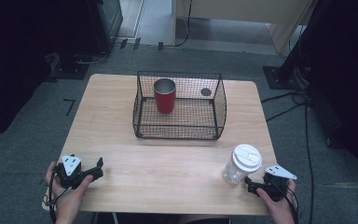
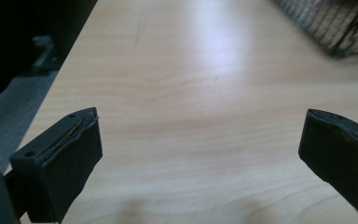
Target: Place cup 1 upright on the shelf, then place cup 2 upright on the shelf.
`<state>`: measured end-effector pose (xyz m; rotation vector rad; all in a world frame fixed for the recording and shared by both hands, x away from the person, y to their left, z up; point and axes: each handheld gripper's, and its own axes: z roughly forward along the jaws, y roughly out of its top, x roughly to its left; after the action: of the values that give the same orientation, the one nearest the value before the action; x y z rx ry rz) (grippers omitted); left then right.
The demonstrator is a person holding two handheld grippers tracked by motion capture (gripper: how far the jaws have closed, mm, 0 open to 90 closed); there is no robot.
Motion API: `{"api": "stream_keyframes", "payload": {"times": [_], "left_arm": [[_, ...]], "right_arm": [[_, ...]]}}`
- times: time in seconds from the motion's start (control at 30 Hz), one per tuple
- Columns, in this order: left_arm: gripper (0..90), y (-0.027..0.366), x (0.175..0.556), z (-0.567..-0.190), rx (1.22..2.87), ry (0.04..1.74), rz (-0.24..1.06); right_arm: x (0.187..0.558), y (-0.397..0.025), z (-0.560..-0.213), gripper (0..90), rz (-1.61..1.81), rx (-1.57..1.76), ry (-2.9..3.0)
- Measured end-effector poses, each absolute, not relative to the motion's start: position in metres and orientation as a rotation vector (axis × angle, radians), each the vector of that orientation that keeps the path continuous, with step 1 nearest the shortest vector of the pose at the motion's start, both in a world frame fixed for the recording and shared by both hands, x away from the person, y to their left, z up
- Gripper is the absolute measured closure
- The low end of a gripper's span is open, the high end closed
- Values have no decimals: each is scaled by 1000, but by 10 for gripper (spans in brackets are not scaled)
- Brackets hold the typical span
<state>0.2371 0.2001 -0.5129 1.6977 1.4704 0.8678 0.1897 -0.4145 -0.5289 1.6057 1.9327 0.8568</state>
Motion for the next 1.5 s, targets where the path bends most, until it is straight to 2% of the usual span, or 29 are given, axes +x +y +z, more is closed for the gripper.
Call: {"api": "stream_keyframes", "payload": {"times": [0.07, 0.3, 0.57, 0.97, 1.23, 1.5], "left_arm": [[2, 202, 240, -515, 1760, 1501, 843], [1, 217, 246, -518, 1815, 1619, 767], [0, 222, 253, -520, 1880, 1633, 669], [0, 219, 257, -520, 1910, 1586, 652], [0, 219, 257, -520, 1913, 1586, 650], [0, 218, 258, -520, 1906, 1595, 654]], "right_arm": [[190, -414, -529, 37, 857, 1606, 1933], [190, -415, -529, 37, 857, 1605, 1933], [190, -414, -529, 37, 857, 1605, 1932], [179, -415, -528, 39, 800, 1614, 1845], [166, -425, -514, 40, 918, 1644, 1823], [156, -413, -496, 43, 999, 1532, 1886]]}}
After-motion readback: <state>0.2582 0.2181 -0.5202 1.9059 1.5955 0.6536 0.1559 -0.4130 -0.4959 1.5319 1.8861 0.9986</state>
